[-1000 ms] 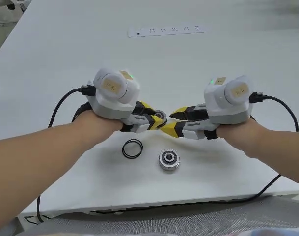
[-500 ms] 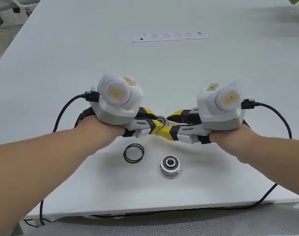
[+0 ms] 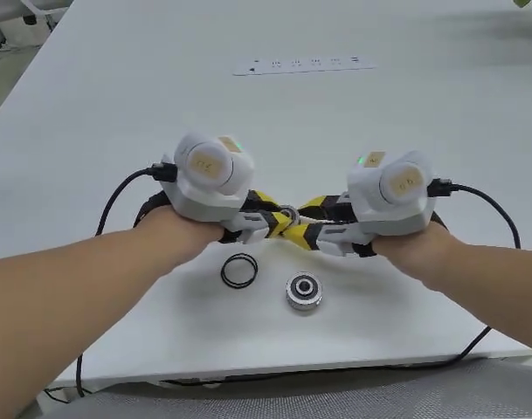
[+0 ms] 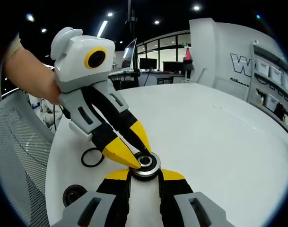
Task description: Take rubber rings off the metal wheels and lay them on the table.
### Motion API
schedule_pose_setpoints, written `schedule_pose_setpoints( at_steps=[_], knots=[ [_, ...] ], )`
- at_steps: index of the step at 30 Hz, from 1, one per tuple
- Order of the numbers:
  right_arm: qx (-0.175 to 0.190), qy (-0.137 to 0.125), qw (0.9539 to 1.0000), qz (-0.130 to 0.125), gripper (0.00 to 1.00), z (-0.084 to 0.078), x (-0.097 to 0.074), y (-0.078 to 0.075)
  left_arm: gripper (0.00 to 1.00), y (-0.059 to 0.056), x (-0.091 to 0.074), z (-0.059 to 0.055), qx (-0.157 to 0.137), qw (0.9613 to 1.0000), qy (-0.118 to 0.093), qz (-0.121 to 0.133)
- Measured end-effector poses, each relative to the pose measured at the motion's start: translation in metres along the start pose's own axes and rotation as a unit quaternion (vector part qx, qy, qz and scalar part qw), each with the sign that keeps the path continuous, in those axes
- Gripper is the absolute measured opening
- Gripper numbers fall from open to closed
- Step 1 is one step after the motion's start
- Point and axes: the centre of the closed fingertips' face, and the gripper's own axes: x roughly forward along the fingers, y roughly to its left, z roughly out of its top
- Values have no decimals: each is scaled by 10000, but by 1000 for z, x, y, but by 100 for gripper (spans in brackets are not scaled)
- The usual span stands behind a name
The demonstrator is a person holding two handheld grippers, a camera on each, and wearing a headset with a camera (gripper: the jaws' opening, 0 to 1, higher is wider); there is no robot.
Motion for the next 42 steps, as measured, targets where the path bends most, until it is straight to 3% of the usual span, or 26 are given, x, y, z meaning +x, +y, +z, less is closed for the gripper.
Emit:
schedule_pose_setpoints(
  at_steps=[10,29,32,33,42],
  knots=[
    [211,6,9998,69,20,-1,-1,-1,13,-4,-1,0,-35,10000,-1,-15],
    [196,84,9997,101,18,-1,-5,6,13,-7,-3,0,-13,10000,13,-31],
    [137,28,9999,71,29,1,-5,5,13,-7,-3,-1,-18,10000,15,-28],
    [184,-1,9997,171,30,3,-4,7,13,-6,-3,-1,-18,10000,16,-25],
    [53,90,9999,97,27,4,7,6,13,-6,-3,-1,-17,10000,35,-10]
  ],
)
